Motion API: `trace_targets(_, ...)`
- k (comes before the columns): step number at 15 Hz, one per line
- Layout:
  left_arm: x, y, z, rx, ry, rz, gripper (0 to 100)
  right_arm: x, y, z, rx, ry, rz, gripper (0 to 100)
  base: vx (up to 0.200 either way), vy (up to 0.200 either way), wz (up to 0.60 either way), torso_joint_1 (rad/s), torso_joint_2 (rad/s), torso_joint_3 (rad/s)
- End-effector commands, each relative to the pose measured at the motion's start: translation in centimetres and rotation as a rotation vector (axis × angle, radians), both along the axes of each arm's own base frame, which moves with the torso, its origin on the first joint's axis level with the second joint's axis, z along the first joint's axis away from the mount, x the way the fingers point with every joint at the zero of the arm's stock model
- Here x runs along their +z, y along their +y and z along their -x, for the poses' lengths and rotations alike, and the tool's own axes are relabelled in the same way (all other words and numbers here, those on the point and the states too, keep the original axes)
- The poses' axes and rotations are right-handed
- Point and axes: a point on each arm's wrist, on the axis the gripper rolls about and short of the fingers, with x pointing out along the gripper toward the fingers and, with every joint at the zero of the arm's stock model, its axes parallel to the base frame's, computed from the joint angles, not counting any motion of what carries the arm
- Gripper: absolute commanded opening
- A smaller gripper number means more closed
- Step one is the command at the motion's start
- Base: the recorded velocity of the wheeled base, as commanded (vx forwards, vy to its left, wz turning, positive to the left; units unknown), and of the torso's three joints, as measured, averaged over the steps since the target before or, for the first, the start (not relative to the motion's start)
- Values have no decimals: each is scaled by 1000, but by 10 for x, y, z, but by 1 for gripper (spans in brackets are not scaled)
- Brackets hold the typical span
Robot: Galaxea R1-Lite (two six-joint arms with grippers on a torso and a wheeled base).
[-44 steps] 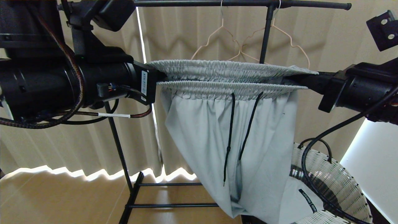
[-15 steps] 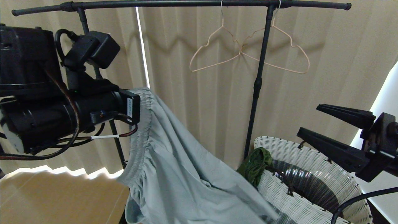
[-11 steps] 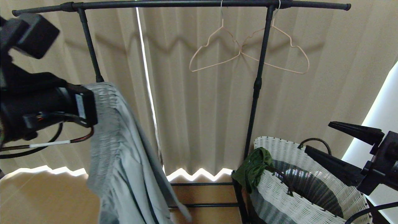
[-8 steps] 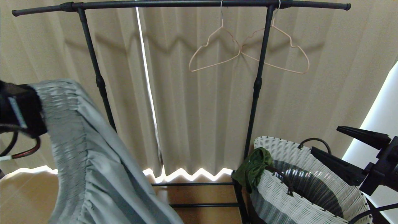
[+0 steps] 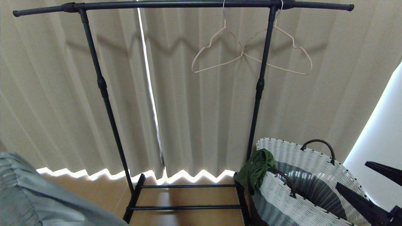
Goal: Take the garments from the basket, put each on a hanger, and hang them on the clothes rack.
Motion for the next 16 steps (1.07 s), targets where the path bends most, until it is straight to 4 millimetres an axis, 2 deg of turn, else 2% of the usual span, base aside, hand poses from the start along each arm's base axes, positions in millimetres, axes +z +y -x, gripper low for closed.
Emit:
trace_targets(1, -23, 7, 25, 50, -37, 13, 0, -16, -5, 24, -28, -3, 9, 100, 0, 0, 0, 0, 0, 0)
trace_targets(3, -31, 8, 31, 51, -40, 9, 0, -18, -8, 29, -58, -2, 29, 100, 0, 0, 0, 0, 0, 0)
trace_targets(7, -41, 7, 27, 61, 5, -28, 0, -15, -12, 31, -115, -7, 59, 100, 0, 0, 0, 0, 0, 0)
trace_targets(10, -42, 10, 26, 142, 13, -32, 0, -9, -12, 19, -118, 26, 64, 100, 0, 0, 0, 0, 0, 0)
trace_targets(12, -38, 12, 26, 232, -1, -33, 0, -16, -16, 7, -184, 115, 73, 100, 0, 0, 0, 0, 0, 0)
trace_targets(16, -46, 12, 17, 215, 63, -43, 0, -22, -22, -6, -248, 188, 117, 100, 0, 0, 0, 0, 0, 0)
